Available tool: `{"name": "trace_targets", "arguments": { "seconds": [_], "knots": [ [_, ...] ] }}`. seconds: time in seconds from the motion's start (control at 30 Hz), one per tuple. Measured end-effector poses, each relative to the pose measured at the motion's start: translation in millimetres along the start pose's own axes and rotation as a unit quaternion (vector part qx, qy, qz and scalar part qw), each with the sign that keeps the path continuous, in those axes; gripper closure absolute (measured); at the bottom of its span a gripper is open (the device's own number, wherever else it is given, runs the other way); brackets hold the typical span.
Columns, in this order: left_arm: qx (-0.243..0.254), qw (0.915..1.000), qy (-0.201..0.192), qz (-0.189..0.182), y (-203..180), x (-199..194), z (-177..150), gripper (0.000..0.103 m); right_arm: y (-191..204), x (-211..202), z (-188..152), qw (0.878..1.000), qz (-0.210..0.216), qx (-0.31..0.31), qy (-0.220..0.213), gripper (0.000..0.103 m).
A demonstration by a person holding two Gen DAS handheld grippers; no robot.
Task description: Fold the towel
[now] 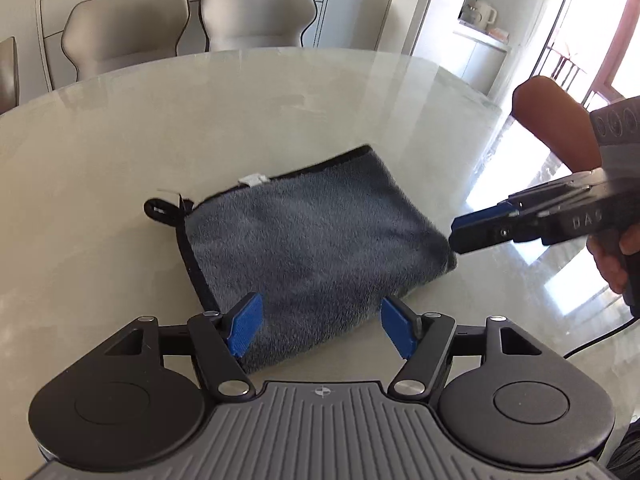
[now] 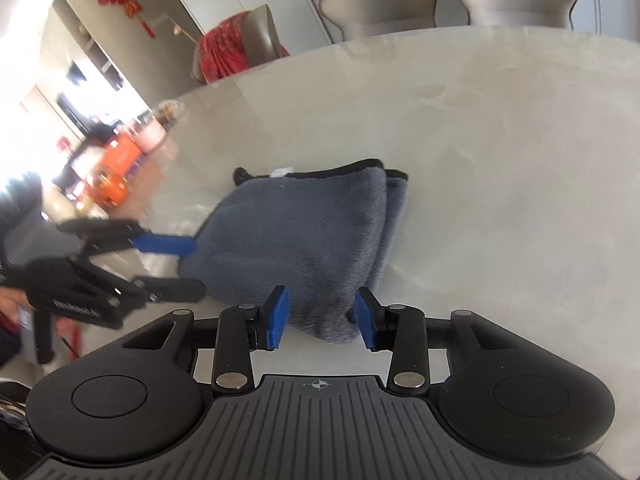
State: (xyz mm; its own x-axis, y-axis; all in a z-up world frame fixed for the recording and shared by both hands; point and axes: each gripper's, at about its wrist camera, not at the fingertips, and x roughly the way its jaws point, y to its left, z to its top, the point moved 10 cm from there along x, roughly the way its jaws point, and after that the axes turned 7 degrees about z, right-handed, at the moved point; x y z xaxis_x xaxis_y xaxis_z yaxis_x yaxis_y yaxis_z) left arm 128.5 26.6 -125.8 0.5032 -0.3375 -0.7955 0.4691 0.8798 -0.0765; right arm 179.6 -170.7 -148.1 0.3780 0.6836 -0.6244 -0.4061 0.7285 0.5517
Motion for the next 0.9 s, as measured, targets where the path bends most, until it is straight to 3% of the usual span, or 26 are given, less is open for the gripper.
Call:
{"name": "trace_targets", "arguments": {
  "seconds": [0.13, 0.23, 0.4, 0.47, 0.5, 0.73, 0.9],
  "knots": [
    [-0.008, 1.0, 0.004, -0.002, 2.3, 6.1, -1.4, 0.033, -15.1, 13.5, -2.8, 0.999, -0.018, 0.034, 0.013, 0.065],
    [0.0, 0.9999, 0.01, 0.001, 1.4, 11.2, -2.7, 0.032, -11.3, 17.6, -3.4, 0.999, 0.022, 0.048, 0.012, 0.065],
    [0.009, 0.9998, 0.019, 0.002, -3.3, 15.7, -3.8, 0.024, -9.4, 25.9, -2.8, 0.998, 0.035, 0.045, 0.017, 0.066],
    [0.009, 0.9997, 0.022, 0.003, -4.0, 17.2, -4.0, 0.023, -8.9, 30.5, -3.0, 0.998, 0.044, 0.039, 0.024, 0.075],
    [0.009, 0.9996, 0.025, 0.003, -3.8, 18.1, -4.4, 0.023, -9.5, 31.3, -3.1, 0.998, 0.043, 0.033, 0.027, 0.09],
    [0.028, 0.9988, 0.039, -0.007, -5.5, 20.0, -5.3, 0.022, -2.8, 20.6, 10.1, 0.997, 0.048, 0.002, 0.056, 0.094],
    [0.056, 0.9974, 0.044, -0.013, -6.9, 21.7, -7.6, 0.022, -24.5, 30.3, -1.3, 0.993, 0.049, 0.073, 0.075, 0.094]
  ]
}}
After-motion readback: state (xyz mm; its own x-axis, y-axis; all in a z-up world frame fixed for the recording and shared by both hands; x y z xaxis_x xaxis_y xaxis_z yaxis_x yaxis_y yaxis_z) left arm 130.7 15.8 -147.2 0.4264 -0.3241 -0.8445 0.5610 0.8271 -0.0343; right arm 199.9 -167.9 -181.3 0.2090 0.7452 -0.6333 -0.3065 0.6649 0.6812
